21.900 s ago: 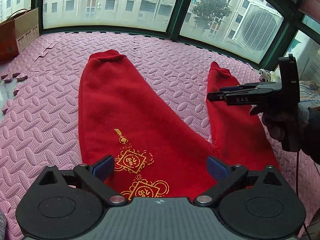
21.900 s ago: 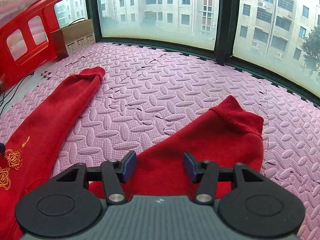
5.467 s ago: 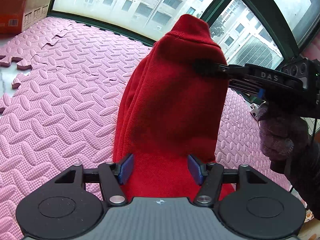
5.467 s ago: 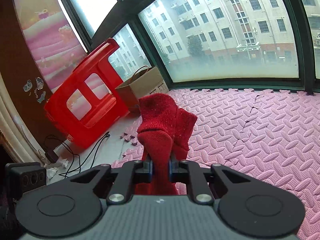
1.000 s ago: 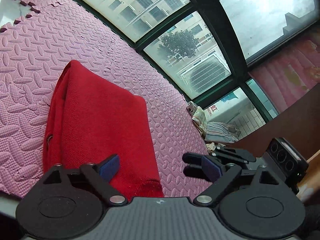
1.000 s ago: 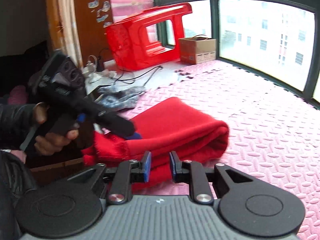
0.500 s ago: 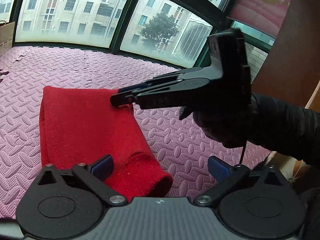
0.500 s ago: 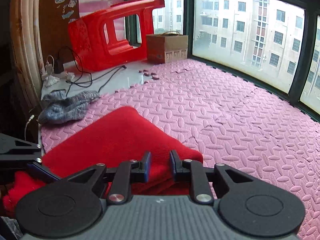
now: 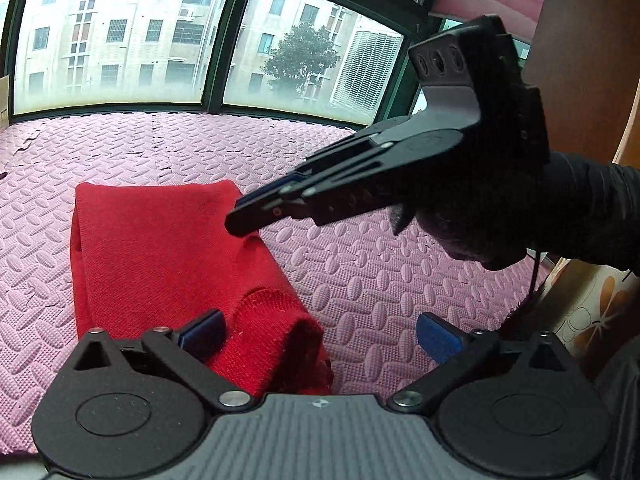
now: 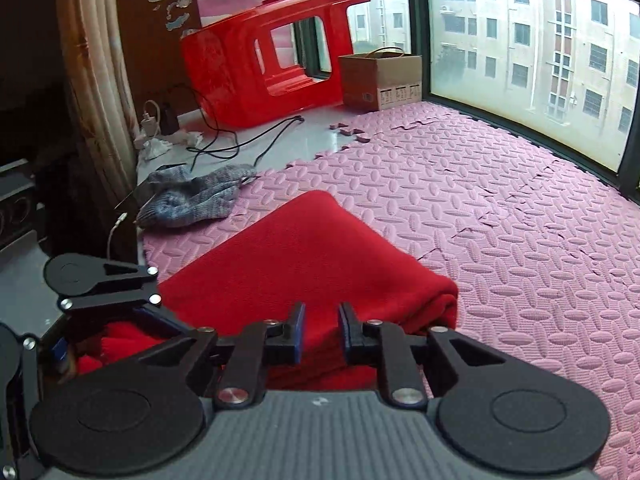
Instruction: Fold clothes
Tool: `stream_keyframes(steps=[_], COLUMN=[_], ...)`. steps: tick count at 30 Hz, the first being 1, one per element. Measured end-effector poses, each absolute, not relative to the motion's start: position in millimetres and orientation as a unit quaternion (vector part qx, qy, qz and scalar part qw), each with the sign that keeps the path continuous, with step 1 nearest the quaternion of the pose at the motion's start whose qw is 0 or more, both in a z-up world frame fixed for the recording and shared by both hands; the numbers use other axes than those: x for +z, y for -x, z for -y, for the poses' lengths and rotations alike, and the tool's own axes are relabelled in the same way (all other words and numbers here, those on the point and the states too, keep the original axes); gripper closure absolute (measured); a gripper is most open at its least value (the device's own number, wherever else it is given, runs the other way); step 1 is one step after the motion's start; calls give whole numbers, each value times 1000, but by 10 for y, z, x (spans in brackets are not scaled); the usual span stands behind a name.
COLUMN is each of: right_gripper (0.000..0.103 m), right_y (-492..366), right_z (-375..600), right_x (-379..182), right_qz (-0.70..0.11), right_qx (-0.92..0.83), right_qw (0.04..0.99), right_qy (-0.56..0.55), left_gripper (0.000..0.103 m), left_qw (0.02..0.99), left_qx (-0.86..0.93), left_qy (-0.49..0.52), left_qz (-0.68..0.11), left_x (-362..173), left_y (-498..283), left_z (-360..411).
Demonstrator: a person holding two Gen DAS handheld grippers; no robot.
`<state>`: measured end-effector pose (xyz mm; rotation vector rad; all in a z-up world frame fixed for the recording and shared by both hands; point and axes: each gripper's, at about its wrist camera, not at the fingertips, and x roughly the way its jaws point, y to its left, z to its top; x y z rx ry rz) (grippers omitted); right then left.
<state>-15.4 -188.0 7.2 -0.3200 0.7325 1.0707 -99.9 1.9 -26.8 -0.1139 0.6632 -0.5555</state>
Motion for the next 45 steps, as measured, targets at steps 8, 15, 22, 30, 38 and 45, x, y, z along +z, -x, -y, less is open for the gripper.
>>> stream_keyframes(steps=[8, 15, 22, 30, 38, 45], right_gripper=[84, 79, 79, 79, 79, 73], right_y=[362, 196, 76, -26, -95, -133], right_z=[1915, 1762, 1553, 800, 614, 1056], right_x=[-62, 68, 92, 41, -108, -75], right_qz=[-349, -345, -345, -314, -328, -336], right_qx=[504, 512, 515, 551, 544, 514], right_qw=[766, 769, 764, 740, 739, 754], right_qy=[194, 168, 178, 224, 222, 235], left_gripper=[0, 0, 0, 0, 0, 0], left_qw=[904, 905, 904, 905, 904, 905], left_qx=[-277, -275, -277, -276, -277, -280], left_qy=[47, 45, 49, 60, 80, 79], left_qz=[-323, -322, -321, -318, -316, -310], left_x=[-292, -289, -297, -308, -322, -343], left_y=[1000, 1025, 1018, 998, 951, 921], left_z=[4, 10, -11, -27, -93, -92])
